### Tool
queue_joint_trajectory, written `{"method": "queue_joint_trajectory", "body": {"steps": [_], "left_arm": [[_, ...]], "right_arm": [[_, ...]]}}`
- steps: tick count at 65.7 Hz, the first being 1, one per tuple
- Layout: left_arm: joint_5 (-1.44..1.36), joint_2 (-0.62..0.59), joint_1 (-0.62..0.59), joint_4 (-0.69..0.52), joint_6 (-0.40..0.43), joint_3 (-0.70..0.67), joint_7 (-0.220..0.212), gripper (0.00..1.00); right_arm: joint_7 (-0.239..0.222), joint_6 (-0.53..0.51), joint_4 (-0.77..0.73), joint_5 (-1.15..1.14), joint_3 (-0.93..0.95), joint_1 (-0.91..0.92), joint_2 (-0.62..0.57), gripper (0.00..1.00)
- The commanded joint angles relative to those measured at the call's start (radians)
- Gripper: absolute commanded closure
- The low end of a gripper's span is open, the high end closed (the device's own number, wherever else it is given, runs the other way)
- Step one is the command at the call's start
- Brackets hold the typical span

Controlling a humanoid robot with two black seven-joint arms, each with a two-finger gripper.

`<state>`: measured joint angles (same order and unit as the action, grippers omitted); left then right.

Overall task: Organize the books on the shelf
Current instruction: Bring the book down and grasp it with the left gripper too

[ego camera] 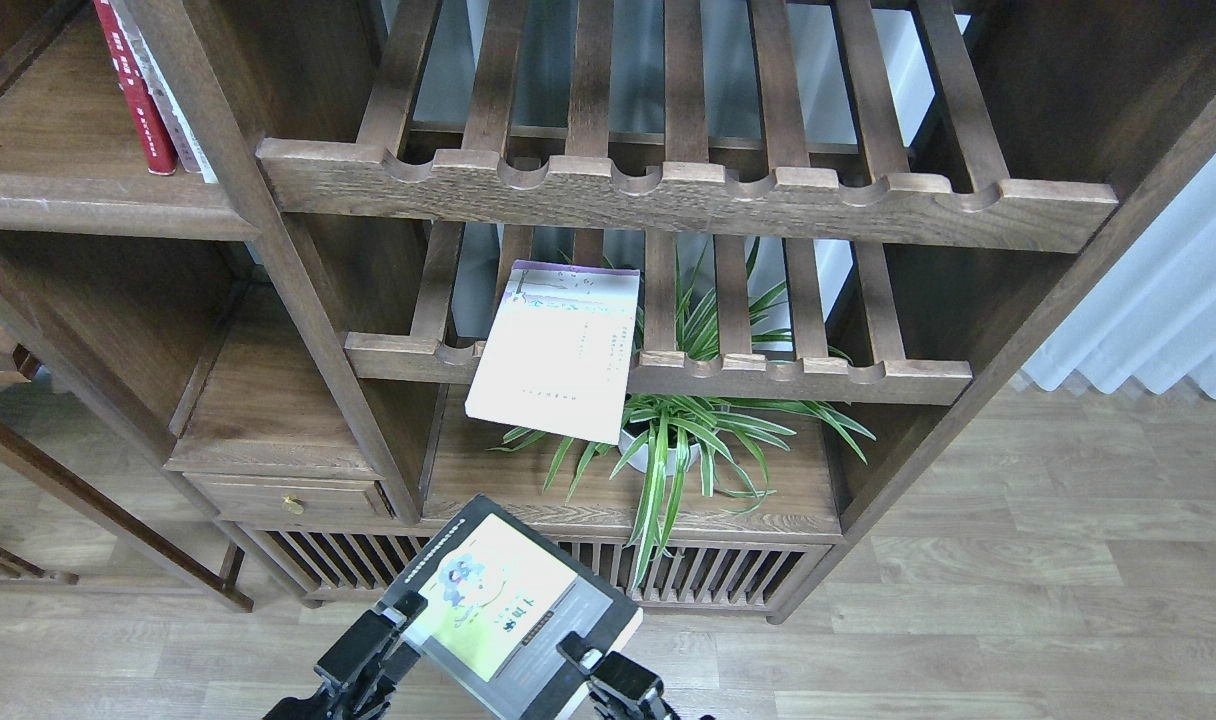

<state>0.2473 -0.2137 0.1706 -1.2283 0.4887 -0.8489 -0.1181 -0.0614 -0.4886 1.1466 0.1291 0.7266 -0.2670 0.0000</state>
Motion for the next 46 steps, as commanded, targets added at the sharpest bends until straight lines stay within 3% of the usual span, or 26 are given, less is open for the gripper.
{"method": "queue_joint_trajectory", "body": {"steps": [1,6,16,30,38,46], "left_arm": [[-0.002,0.013,-0.002,0.0,0.0,0.017,0.0,0.09],[-0.002,0.016,-0.006,0.001,0.0,0.028,0.0,0.14],[0.0,0.016,-0.013,0.001,0.0,0.031,0.006,0.35],[0.009,0.016,-0.019,0.003,0.0,0.03,0.008,0.86],[0.007,0.023,-0.037,0.006,0.0,0.03,0.003,0.93],[0.009,0.016,-0.037,0.006,0.0,0.028,0.005,0.93]], "right_arm": [[0.0,0.0,0.001,-0.002,-0.009,0.003,0.0,0.87],[-0.001,0.0,0.001,-0.002,-0.009,0.006,0.0,0.87],[0.0,0.0,0.001,-0.002,-0.006,0.006,0.0,0.87],[0.0,0.0,0.001,-0.002,0.004,0.006,0.0,0.87],[0.0,0.0,-0.001,-0.002,0.007,0.006,0.0,0.85],[0.0,0.0,-0.002,-0.002,0.01,0.006,0.0,0.78]]}}
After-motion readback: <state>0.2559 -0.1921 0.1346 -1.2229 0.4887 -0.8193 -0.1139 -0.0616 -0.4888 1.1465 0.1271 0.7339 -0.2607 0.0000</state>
